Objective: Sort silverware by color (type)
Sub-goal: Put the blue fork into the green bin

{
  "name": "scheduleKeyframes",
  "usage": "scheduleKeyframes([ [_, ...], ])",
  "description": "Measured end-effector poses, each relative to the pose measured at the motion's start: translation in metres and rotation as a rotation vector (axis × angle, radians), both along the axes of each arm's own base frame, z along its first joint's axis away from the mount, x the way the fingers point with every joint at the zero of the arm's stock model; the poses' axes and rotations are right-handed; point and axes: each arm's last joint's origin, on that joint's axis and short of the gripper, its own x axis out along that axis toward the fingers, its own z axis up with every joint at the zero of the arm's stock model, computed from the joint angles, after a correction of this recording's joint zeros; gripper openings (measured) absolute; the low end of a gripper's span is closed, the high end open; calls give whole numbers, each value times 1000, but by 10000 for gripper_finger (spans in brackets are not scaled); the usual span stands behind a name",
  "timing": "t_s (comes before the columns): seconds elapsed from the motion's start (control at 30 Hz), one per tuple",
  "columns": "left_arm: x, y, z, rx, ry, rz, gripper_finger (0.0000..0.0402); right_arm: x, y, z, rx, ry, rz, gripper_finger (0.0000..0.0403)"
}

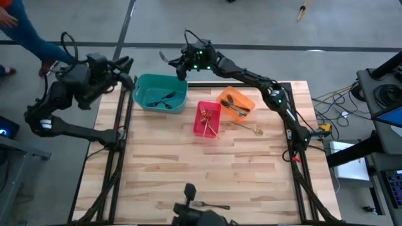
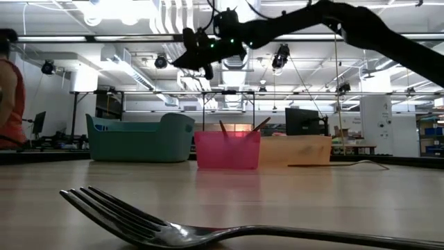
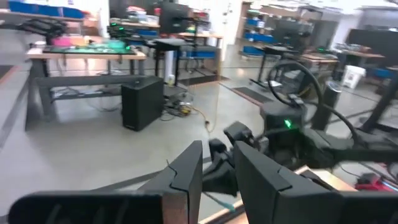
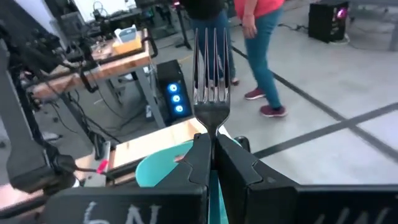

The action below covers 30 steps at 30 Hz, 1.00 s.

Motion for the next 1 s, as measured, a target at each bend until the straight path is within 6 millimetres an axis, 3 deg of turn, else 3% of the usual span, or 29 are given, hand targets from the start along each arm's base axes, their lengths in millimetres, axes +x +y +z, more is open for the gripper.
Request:
scheduleKeyframes([
  [0.23, 8, 26, -6, -41, 39, 28, 75, 12, -13, -34, -20, 17, 44, 9],
  [0.43, 0, 49, -23, -157, 187, 54, 74, 23, -12, -60, -3, 62, 57, 9],
  [0.57, -3, 68, -34, -262, 248, -38, 74, 27, -11, -75, -4, 98, 67, 9],
  [0.8, 11, 120, -60, -400, 285, -323, 75, 29, -7, -74, -77, 115, 66, 9],
  [1.0, 23, 162, -108, -463, 290, -439, 81, 30, -6, -73, -140, 132, 72, 9],
])
